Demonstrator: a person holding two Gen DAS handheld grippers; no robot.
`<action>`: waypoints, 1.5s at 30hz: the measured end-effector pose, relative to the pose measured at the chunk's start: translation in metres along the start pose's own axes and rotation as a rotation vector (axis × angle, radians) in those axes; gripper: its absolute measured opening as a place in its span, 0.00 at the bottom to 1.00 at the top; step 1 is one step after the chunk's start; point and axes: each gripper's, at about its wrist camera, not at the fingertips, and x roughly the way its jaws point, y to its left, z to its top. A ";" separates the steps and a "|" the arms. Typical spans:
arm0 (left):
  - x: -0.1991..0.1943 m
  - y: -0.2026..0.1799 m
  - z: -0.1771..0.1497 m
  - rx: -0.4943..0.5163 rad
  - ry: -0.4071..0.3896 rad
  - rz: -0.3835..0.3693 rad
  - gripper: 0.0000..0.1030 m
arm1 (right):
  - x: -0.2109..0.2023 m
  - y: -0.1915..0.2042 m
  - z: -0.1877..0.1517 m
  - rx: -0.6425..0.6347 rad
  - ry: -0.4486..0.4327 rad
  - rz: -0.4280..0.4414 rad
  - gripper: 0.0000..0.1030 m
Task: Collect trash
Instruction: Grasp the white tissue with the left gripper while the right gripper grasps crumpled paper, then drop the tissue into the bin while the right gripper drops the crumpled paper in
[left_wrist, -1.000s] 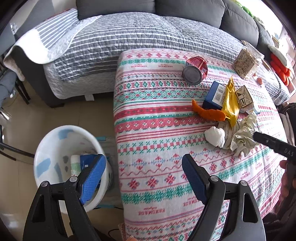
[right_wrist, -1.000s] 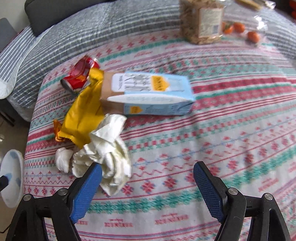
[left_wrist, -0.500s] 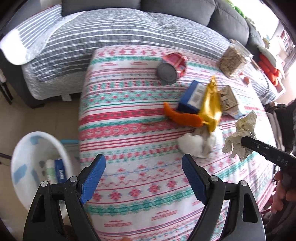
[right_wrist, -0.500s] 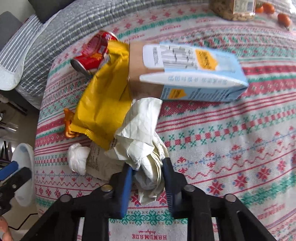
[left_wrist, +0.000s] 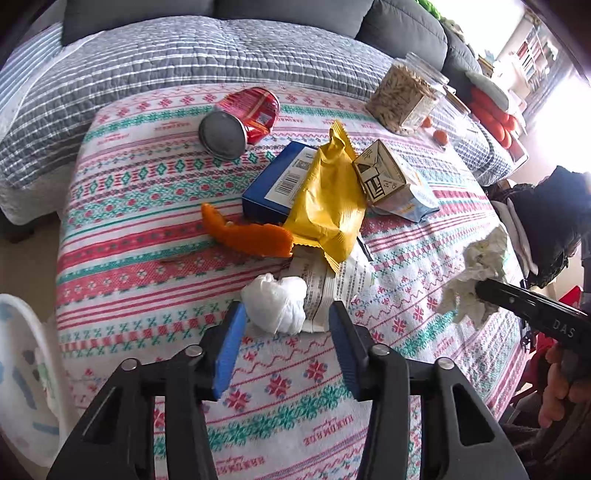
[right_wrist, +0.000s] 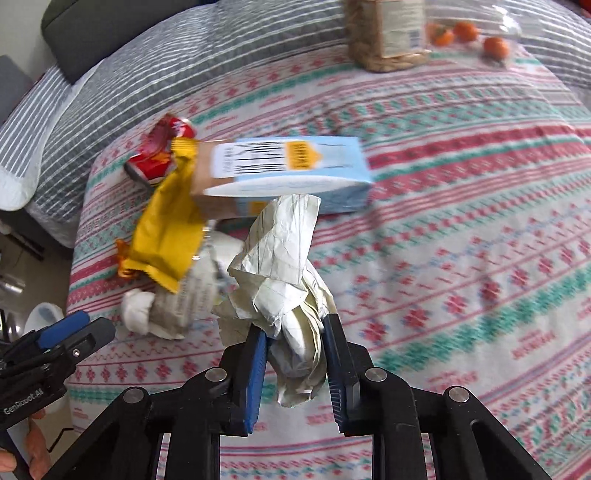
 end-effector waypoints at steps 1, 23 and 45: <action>0.002 -0.001 0.001 -0.001 -0.001 0.004 0.47 | -0.001 -0.004 -0.001 0.002 -0.001 -0.004 0.26; -0.027 0.015 -0.011 -0.031 -0.041 0.046 0.20 | -0.021 -0.042 -0.012 -0.015 -0.010 -0.036 0.26; -0.128 0.143 -0.077 -0.194 -0.120 0.206 0.20 | -0.011 0.098 -0.033 -0.236 -0.015 0.110 0.26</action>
